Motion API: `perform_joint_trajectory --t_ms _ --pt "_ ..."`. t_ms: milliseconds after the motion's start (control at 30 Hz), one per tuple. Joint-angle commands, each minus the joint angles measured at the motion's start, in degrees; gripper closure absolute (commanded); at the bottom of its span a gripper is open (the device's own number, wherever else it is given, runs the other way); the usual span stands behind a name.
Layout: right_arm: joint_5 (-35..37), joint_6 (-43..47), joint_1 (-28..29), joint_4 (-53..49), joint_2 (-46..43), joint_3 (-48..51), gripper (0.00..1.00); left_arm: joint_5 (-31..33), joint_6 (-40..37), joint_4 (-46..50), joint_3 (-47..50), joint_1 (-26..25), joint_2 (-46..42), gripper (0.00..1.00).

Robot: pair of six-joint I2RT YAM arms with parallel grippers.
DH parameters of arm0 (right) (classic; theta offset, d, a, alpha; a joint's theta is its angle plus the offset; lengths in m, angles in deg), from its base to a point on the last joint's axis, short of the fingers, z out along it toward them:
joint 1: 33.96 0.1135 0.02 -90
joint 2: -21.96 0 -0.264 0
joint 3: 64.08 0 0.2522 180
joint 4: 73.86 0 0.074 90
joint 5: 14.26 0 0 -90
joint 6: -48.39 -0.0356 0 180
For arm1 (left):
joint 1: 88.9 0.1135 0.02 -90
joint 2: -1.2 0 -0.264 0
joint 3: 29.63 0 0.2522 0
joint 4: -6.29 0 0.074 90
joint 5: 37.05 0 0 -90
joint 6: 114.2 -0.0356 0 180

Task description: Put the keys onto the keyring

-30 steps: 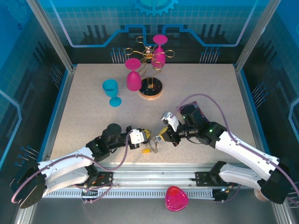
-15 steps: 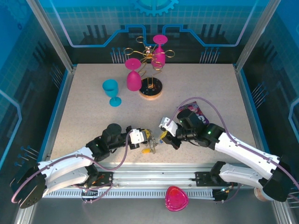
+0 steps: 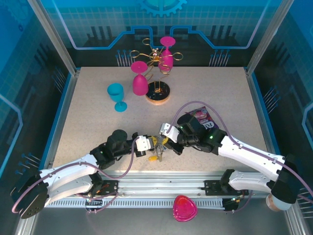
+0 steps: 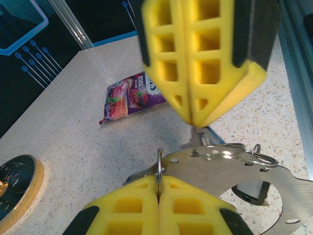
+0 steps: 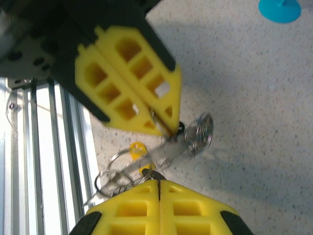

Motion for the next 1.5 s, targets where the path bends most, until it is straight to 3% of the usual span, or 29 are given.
perform_joint_trajectory --t_ms 0,333,567,800,1033,1467 --pt "-1.9 -0.8 0.7 5.9 0.5 -1.8 1.00 -2.6 -0.5 0.5 -1.6 -0.4 0.3 1.00" --pt "-5.5 -7.2 -0.6 12.4 -0.7 2.4 1.00 -5.0 0.8 -1.1 -0.8 -0.4 -1.6 1.00" --pt "-1.6 -9.1 -1.5 10.1 -4.5 4.2 1.00 -3.5 3.3 -3.5 0.0 -0.4 -3.5 1.00" --pt "-4.0 -11.8 -3.3 11.5 -9.6 7.0 1.00 -2.0 11.7 -4.6 -0.3 -0.4 -3.7 1.00" --pt "-7.4 -11.7 -3.6 13.9 -6.9 6.3 1.00 -2.3 17.3 -2.6 -1.1 -0.4 -3.5 1.00" --pt "-11.0 -13.9 -4.5 18.6 -4.4 6.7 1.00 -3.4 20.5 -1.4 -2.8 -0.3 -1.3 1.00"
